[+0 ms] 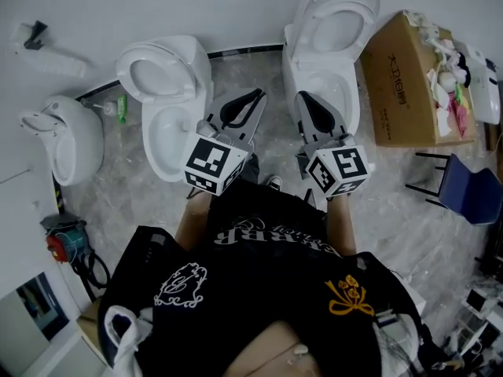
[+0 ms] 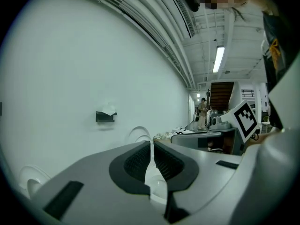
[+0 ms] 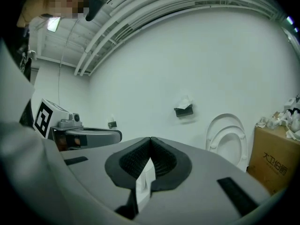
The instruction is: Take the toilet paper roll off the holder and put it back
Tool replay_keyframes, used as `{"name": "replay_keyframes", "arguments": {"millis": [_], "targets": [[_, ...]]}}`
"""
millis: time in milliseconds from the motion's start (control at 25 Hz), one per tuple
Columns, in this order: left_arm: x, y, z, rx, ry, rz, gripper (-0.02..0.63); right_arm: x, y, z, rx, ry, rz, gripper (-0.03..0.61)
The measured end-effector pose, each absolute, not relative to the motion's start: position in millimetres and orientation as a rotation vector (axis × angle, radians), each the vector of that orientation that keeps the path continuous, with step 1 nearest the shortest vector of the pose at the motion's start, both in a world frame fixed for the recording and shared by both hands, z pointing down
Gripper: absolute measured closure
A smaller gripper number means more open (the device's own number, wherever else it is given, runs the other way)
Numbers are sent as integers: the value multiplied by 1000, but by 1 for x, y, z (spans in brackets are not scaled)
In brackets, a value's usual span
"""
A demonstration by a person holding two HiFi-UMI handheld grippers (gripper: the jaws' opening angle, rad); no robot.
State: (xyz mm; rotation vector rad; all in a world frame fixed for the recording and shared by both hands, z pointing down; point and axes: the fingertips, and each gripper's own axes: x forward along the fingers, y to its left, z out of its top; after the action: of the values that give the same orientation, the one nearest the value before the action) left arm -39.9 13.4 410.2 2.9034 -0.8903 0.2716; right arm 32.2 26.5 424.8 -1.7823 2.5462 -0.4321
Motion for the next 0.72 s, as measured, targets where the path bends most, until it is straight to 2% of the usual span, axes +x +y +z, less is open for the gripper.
{"name": "replay_keyframes", "arguments": {"millis": [720], "targets": [[-47,107,403,2930,-960,266,577,8,106,416,-1682,2682,-357,565]]}}
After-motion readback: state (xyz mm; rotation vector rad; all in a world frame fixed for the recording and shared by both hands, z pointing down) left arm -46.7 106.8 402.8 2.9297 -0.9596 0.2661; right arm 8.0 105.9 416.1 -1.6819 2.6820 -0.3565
